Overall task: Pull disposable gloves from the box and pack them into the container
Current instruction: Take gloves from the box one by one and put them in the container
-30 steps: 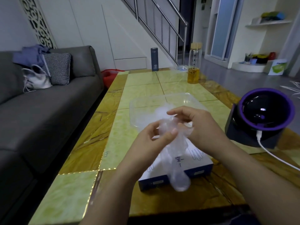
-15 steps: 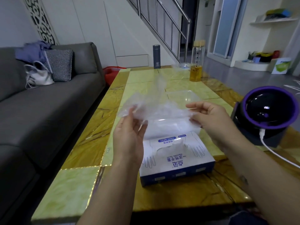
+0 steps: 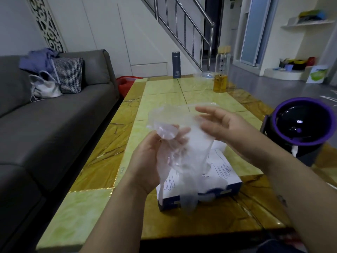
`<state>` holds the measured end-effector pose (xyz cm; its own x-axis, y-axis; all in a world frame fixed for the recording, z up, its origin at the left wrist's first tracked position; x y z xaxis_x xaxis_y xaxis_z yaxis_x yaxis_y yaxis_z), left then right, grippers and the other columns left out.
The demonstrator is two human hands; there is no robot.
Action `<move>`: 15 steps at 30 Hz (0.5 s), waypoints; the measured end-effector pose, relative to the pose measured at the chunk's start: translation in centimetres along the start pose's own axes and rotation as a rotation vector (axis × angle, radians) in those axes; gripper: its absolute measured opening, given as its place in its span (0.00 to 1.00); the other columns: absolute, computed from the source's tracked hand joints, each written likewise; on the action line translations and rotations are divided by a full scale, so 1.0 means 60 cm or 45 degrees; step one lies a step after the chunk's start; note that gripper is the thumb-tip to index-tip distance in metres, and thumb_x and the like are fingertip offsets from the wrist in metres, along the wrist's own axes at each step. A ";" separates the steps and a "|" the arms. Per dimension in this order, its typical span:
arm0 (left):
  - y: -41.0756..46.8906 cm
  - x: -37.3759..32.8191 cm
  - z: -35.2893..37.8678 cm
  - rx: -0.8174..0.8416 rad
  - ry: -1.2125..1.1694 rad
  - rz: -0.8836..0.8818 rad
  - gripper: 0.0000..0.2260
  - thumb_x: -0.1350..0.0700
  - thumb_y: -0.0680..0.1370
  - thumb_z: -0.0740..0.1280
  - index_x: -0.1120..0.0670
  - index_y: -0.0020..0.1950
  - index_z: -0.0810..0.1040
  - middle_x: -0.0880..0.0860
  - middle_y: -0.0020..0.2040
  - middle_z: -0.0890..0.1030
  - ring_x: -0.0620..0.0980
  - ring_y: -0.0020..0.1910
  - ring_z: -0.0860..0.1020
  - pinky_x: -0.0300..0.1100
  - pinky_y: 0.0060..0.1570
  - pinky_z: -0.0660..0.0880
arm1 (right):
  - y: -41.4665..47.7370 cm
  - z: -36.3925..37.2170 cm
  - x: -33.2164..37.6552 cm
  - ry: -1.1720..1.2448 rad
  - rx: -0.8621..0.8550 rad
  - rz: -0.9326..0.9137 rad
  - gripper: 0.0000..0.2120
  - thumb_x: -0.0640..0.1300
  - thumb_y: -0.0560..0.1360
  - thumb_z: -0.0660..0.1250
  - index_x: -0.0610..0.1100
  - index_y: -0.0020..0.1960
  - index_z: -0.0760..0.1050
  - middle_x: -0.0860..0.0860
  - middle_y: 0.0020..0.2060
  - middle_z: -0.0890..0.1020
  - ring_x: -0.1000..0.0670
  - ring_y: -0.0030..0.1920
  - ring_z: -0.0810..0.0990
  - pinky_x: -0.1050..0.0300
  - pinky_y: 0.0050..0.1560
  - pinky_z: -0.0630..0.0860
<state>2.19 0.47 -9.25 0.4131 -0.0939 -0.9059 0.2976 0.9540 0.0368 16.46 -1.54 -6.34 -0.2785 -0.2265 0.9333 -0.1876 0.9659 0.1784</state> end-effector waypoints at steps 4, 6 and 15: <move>-0.014 0.025 0.007 0.088 -0.070 -0.101 0.13 0.53 0.72 0.60 0.59 0.48 0.78 0.54 0.40 0.83 0.49 0.41 0.80 0.44 0.44 0.76 | -0.006 0.015 0.005 -0.312 0.078 0.030 0.16 0.58 0.63 0.73 0.55 0.50 0.79 0.62 0.43 0.83 0.67 0.45 0.80 0.70 0.45 0.73; -0.017 0.029 -0.012 0.034 -0.156 -0.093 0.13 0.54 0.73 0.60 0.58 0.52 0.79 0.55 0.45 0.83 0.53 0.46 0.81 0.51 0.49 0.78 | -0.001 -0.001 0.003 -0.229 -0.045 0.028 0.07 0.49 0.68 0.73 0.47 0.42 0.80 0.56 0.35 0.83 0.59 0.38 0.82 0.64 0.43 0.76; -0.014 0.032 -0.029 0.061 0.117 -0.224 0.31 0.38 0.66 0.69 0.50 0.65 0.73 0.51 0.56 0.82 0.48 0.52 0.82 0.45 0.43 0.80 | 0.004 -0.050 -0.025 -0.018 -0.428 0.085 0.07 0.42 0.71 0.73 0.38 0.40 0.78 0.51 0.29 0.80 0.56 0.28 0.78 0.65 0.30 0.76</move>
<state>1.22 -0.04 -11.74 0.2712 -0.2297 -0.9347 0.4001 0.9101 -0.1075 19.68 -0.60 -6.79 -0.2931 -0.1604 0.9425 0.1517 0.9655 0.2116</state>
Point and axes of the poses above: each hand's wrist, its own y-axis towards the middle knuckle, its own z-axis out of the palm, x = y × z, the point moved 8 cm from there along y, towards the middle knuckle
